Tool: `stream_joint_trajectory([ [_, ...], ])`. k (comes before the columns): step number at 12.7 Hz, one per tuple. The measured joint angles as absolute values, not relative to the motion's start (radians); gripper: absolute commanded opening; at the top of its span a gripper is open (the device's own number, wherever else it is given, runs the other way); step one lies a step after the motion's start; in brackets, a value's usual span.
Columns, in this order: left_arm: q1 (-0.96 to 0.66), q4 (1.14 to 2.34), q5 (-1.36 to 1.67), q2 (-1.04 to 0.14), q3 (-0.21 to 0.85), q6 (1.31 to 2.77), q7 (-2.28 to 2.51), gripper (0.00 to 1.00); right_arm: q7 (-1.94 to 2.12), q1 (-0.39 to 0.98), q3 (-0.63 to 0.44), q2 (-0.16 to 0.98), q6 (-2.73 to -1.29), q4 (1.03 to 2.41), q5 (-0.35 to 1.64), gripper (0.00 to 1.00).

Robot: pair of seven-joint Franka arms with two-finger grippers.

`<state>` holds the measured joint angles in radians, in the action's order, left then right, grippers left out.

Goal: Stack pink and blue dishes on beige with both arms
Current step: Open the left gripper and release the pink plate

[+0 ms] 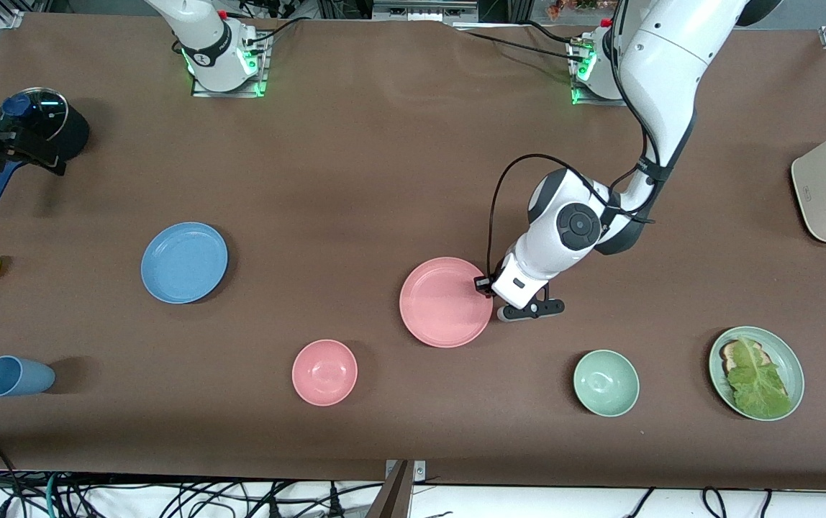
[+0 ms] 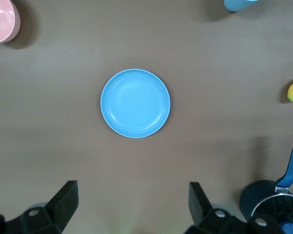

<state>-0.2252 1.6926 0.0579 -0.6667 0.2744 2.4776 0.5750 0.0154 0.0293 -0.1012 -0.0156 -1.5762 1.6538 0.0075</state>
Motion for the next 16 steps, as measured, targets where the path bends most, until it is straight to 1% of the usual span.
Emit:
stream_joint_trajectory([
  [3, -0.225, 1.727, 0.057, -0.667, 0.274, 2.538, 0.575, 0.00, 0.015, 0.029, -0.101, -0.016, -1.576, 1.654, 0.008, 1.00],
  [10, -0.225, 1.774, 0.057, -0.667, 0.274, 2.591, 0.575, 0.00, 0.015, 0.029, -0.101, -0.016, -1.576, 1.654, 0.008, 1.00],
  [11, -0.225, 1.774, 0.057, -0.667, 0.273, 2.592, 0.575, 0.18, 0.015, 0.029, -0.101, -0.016, -1.576, 1.654, 0.008, 1.00],
  [12, -0.225, 1.774, 0.056, -0.667, 0.269, 2.593, 0.572, 0.30, 0.015, 0.029, -0.101, -0.016, -1.576, 1.654, 0.008, 1.00],
  [13, -0.225, 1.774, 0.056, -0.667, 0.263, 2.595, 0.561, 0.35, 0.015, 0.029, -0.101, -0.016, -1.576, 1.654, 0.008, 1.00],
  [14, -0.224, 1.773, 0.055, -0.667, 0.258, 2.598, 0.543, 0.38, 0.015, 0.029, -0.102, -0.016, -1.576, 1.654, 0.008, 1.00],
  [16, -0.220, 1.772, 0.055, -0.667, 0.252, 2.600, 0.518, 0.58, 0.015, 0.029, -0.103, -0.016, -1.576, 1.654, 0.008, 1.00],
])
